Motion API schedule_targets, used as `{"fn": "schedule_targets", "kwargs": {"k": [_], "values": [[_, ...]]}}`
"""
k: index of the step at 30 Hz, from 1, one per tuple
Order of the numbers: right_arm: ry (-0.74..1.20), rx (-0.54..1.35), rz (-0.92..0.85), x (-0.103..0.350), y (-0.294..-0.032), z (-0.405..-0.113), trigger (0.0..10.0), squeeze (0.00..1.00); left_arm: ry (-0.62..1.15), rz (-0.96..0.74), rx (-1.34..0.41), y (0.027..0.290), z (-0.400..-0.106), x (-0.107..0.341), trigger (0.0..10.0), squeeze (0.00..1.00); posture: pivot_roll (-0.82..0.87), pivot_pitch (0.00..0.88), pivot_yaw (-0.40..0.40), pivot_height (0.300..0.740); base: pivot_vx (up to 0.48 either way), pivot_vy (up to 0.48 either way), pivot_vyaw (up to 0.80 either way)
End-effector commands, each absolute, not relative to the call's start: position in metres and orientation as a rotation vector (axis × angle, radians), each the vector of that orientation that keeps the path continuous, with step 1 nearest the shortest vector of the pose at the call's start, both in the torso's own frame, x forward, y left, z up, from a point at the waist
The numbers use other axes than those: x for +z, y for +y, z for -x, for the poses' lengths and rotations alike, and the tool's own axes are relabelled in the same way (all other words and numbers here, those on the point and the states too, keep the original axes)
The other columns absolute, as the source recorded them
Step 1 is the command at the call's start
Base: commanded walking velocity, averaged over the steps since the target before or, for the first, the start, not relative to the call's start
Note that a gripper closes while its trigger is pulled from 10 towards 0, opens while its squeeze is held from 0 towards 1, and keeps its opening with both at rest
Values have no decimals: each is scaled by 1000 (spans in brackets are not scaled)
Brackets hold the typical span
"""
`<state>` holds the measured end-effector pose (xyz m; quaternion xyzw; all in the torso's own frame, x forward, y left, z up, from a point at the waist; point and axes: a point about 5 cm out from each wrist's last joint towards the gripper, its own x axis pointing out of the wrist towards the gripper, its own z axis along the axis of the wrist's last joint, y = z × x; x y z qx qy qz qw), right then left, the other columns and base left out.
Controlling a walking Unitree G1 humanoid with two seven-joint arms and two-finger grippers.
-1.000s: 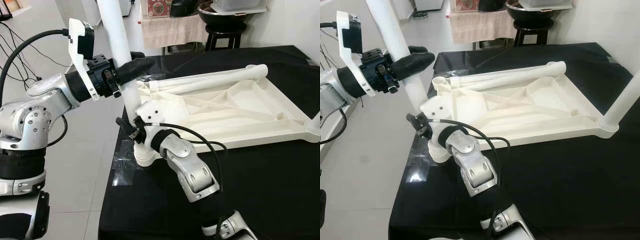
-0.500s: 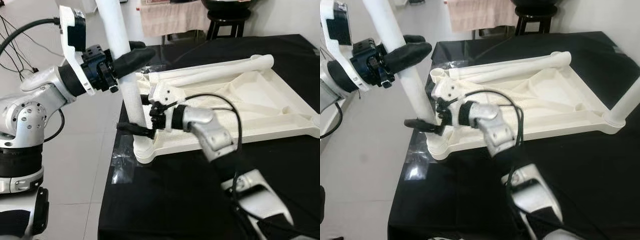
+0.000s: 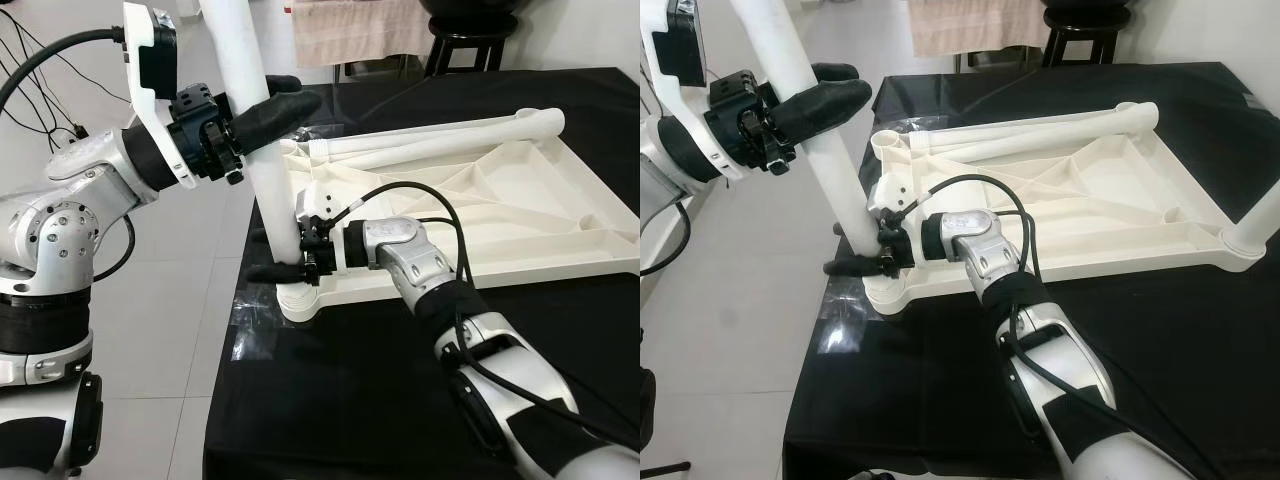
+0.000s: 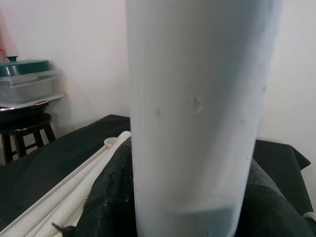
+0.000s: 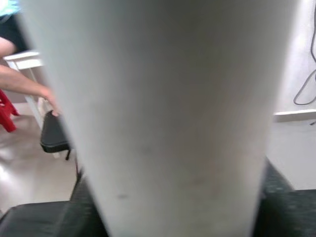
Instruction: Building children table
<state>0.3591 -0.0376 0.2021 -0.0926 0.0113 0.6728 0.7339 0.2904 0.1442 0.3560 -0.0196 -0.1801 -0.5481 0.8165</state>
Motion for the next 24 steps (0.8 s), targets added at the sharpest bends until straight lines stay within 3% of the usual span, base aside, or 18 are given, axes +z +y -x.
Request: {"fn": "schedule_targets", "kwargs": {"k": [1, 8, 9, 11, 12, 14, 15, 16, 17, 18, 19, 20, 21, 24], "values": [[-11, 1495, 185, 207, -33, -359, 0, 0, -305, 47, -1191, 139, -291, 342, 0, 0, 18, 117, 62, 740, 0, 0, 0], [-20, 1470, 169, 201, -37, -362, 0, 0, -311, 55, -1188, 138, -291, 342, 0, 0, 3, 117, 63, 740, 0, 0, 0], [-15, 1438, 179, 199, -39, -363, 0, 0, -318, 56, -1156, 139, -293, 342, 6549, 8, 0, 117, 63, 740, 0, 0, 0], [-10, 1415, 188, 198, -40, -364, 0, 0, -323, 56, -1132, 140, -295, 342, 6549, 8, 0, 117, 63, 740, 0, 0, 0], [22, 1366, 194, 191, -40, -364, 0, 0, -322, 59, -1133, 140, -295, 341, 10000, 1000, -8, 116, 56, 740, 0, 0, 0], [60, 1308, 201, 183, -40, -364, 0, 0, -320, 61, -1120, 140, -296, 341, 10000, 1000, -10, 117, 47, 740, 0, 0, 0], [101, 1126, 212, 169, -38, -365, 0, 0, -320, 76, -1105, 142, -298, 341, 10000, 1000, -12, 114, 34, 740, 0, 0, 0], [135, 737, 190, 155, -43, -370, 0, 0, -319, 77, -1089, 145, -299, 341, 10000, 1000, -18, 114, 37, 740, 0, 0, 0], [135, 737, 190, 155, -43, -370, 0, 0, -319, 77, -1089, 145, -299, 341, 10000, 1000, -18, 114, 37, 740, 0, 0, 0], [169, 517, 170, 140, -49, -362, 0, 0, -319, 79, -1076, 148, -301, 342, 10000, 1000, -25, 122, 48, 740, 0, 0, 0], [167, 488, 168, 128, -38, -345, 0, 0, -312, 96, -1064, 151, -304, 341, 10000, 0, -48, 126, 81, 740, 0, 0, 0], [167, 488, 168, 128, -38, -345, 0, 0, -312, 96, -1064, 151, -304, 341, 10000, 0, -48, 126, 81, 740, 0, 0, 0], [136, 559, 142, 125, -19, -332, 0, 0, -290, 102, -1060, 151, -308, 336, 10000, 0, -57, 108, 87, 740, 0, 0, 0], [109, 575, 131, 131, -13, -335, 0, 0, -281, 106, -1067, 147, -311, 334, 10000, 0, -53, 111, 83, 740, 0, 0, 0]]}}
